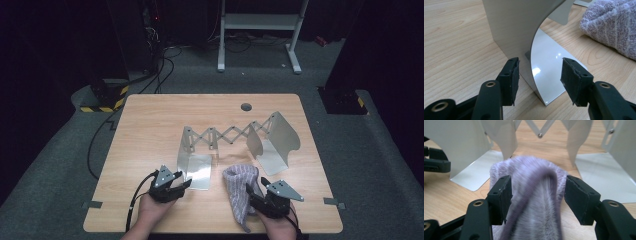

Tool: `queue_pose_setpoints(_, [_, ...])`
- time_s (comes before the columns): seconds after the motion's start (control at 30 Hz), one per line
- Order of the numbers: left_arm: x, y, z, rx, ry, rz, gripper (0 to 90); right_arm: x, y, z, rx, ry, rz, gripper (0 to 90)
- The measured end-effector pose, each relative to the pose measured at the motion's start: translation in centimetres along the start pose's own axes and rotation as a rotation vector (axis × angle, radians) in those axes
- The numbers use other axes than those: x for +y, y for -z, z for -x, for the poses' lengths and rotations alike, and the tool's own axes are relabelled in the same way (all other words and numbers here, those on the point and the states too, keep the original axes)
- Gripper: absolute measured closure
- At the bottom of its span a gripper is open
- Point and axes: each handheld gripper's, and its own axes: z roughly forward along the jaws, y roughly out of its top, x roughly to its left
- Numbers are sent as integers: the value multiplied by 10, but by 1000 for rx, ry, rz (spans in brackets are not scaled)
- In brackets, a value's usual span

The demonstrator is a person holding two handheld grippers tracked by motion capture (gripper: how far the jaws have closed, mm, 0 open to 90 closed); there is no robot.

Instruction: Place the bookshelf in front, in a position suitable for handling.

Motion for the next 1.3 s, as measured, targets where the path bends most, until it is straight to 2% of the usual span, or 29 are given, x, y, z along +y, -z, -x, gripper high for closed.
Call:
queue_pose_setpoints(0.07, [0,-1,0,2,6,2,498,0,2,1,-5,0,6,422])
queue_pose_setpoints(0.1, [0,-1,0,6,8,1,505,1,5,3,-25,2,13,473])
queue_pose_setpoints(0.17, [0,-2,0,6,8,-1,518,0,5,7,-36,-5,6,531])
queue_pose_setpoints(0.2, [0,-2,0,6,8,-1,524,0,5,7,-36,-5,6,531])
queue_pose_setpoints(0.27, [0,-2,0,9,7,-2,534,-7,-3,9,-28,-2,-41,609])
queue_pose_setpoints(0.33, [0,-2,0,10,8,-1,544,-10,-7,9,-29,1,-58,630])
queue_pose_setpoints(0.37, [0,-2,0,11,9,0,547,-15,-15,8,-24,1,-87,660])
queue_pose_setpoints(0.4, [0,-2,0,14,8,0,547,-15,-15,8,-24,1,-87,660])
queue_pose_setpoints(0.43, [0,-1,0,22,3,1,552,-18,-23,5,-15,10,-109,681])
queue_pose_setpoints(0.57, [-2,1,-1,29,9,4,562,-19,-32,0,13,14,-123,694])
queue_pose_setpoints(0.6, [-2,1,-1,31,10,4,566,-19,-35,-4,30,19,-128,689])
queue_pose_setpoints(0.67, [-2,2,-2,34,14,6,574,-18,-36,-8,35,27,-125,655])
queue_pose_setpoints(0.7, [-2,2,-2,34,14,8,578,-14,-30,-7,40,14,-98,585])
queue_pose_setpoints(0.73, [-2,3,-2,35,14,9,578,-14,-30,-7,40,14,-98,585])
queue_pose_setpoints(0.77, [-2,3,-2,38,13,13,584,-9,-20,-2,22,8,-62,547])
queue_pose_setpoints(0.8, [-2,3,-2,38,13,13,589,-9,-20,-2,22,8,-62,547])
queue_pose_setpoints(0.83, [-1,2,-1,38,13,15,592,-6,-11,7,-7,-2,-30,536])
queue_pose_setpoints(0.87, [-1,2,0,40,16,19,597,-5,-8,12,-28,-10,-23,536])
queue_pose_setpoints(0.9, [-1,2,0,39,17,20,602,-5,-7,19,-49,-19,-20,538])
queue_pose_setpoints(0.93, [-1,2,0,39,17,20,609,-5,-7,19,-49,-19,-20,538])
queue_pose_setpoints(0.97, [0,1,0,36,32,27,619,-5,-5,34,-85,-39,-21,543])
queue_pose_setpoints(1.03, [1,0,2,46,20,29,630,-2,-3,46,-140,-32,-12,554])
queue_pose_setpoints(1.07, [1,0,2,46,20,29,633,-2,-3,46,-140,-32,-12,554])
queue_pose_setpoints(1.1, [2,-1,3,56,21,30,641,3,-4,59,-189,-20,1,563])
queue_pose_setpoints(1.13, [2,-1,3,56,21,30,649,3,-4,59,-189,-20,1,563])
queue_pose_setpoints(1.17, [2,-2,2,69,24,32,657,7,-8,74,-228,-43,15,569])
queue_pose_setpoints(1.2, [2,-2,2,69,24,32,662,7,-8,74,-228,-43,15,569])
queue_pose_setpoints(1.23, [3,-3,3,81,28,34,668,10,-15,90,-260,-73,16,572])
queue_pose_setpoints(1.3, [4,-4,4,97,29,39,683,14,-24,103,-286,-86,14,577])
